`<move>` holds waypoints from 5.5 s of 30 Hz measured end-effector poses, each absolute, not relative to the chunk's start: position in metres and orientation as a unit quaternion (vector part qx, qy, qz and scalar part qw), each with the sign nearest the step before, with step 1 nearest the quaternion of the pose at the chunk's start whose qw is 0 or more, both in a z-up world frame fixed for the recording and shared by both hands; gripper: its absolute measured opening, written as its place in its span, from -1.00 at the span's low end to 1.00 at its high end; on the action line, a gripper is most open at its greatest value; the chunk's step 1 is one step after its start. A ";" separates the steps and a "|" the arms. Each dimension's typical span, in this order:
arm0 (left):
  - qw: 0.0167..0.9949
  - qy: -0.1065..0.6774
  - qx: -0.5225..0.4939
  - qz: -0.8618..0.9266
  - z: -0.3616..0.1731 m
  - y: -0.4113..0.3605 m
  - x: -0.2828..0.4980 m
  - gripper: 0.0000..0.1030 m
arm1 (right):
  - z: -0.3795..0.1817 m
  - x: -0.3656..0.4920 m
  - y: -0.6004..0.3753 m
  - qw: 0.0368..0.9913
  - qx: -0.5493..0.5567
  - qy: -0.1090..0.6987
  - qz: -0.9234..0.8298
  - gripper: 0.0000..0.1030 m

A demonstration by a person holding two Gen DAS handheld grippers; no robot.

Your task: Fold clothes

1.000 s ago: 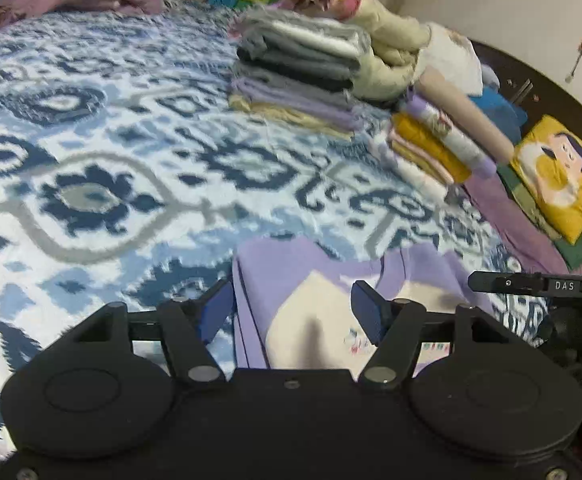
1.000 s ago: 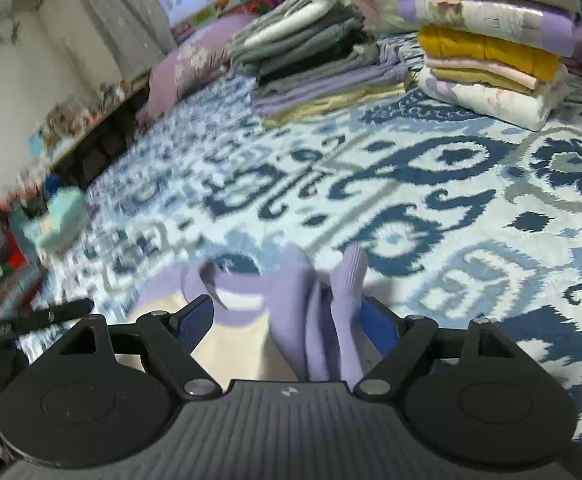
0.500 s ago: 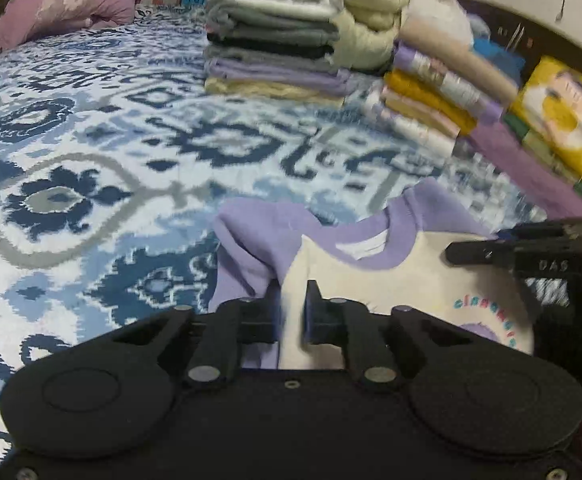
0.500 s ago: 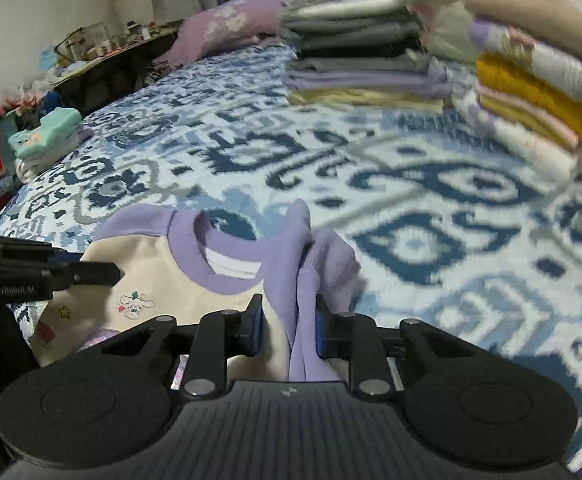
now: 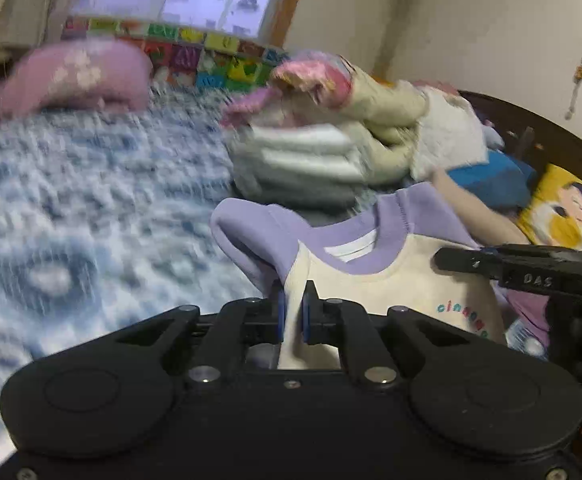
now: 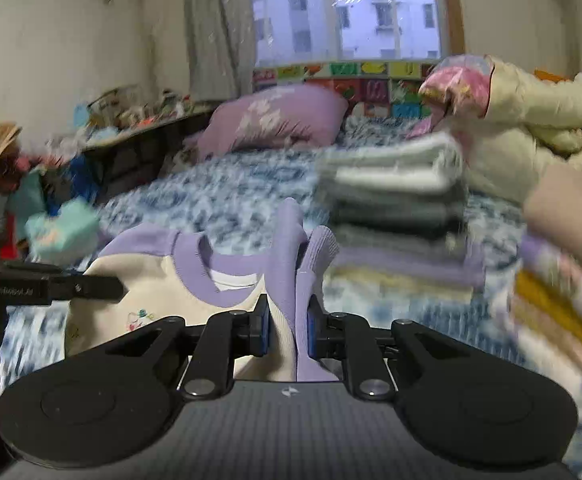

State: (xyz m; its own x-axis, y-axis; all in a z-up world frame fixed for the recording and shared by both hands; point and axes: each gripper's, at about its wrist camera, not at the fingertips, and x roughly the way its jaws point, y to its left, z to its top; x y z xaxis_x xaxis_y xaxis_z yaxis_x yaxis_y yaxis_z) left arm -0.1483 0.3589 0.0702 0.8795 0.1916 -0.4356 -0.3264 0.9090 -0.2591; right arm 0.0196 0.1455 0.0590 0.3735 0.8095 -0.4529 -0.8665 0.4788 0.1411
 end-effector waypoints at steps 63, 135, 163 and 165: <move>0.701 0.224 -0.636 0.230 -0.138 0.345 -0.250 -0.74 | -0.196 -0.019 0.102 0.603 0.409 0.600 0.331 -0.82; 0.879 0.287 -0.233 0.302 -0.042 0.365 -0.209 -0.06 | -0.114 -0.124 0.099 0.799 -0.006 0.297 0.522 0.36; 0.852 0.457 -0.114 0.231 -0.051 0.476 -0.025 -0.98 | -0.136 -0.115 0.113 0.797 -0.032 0.308 0.519 0.99; 0.861 0.440 -0.109 0.233 -0.044 0.471 -0.034 -0.99 | -0.137 -0.116 0.114 0.798 -0.037 0.305 0.518 0.99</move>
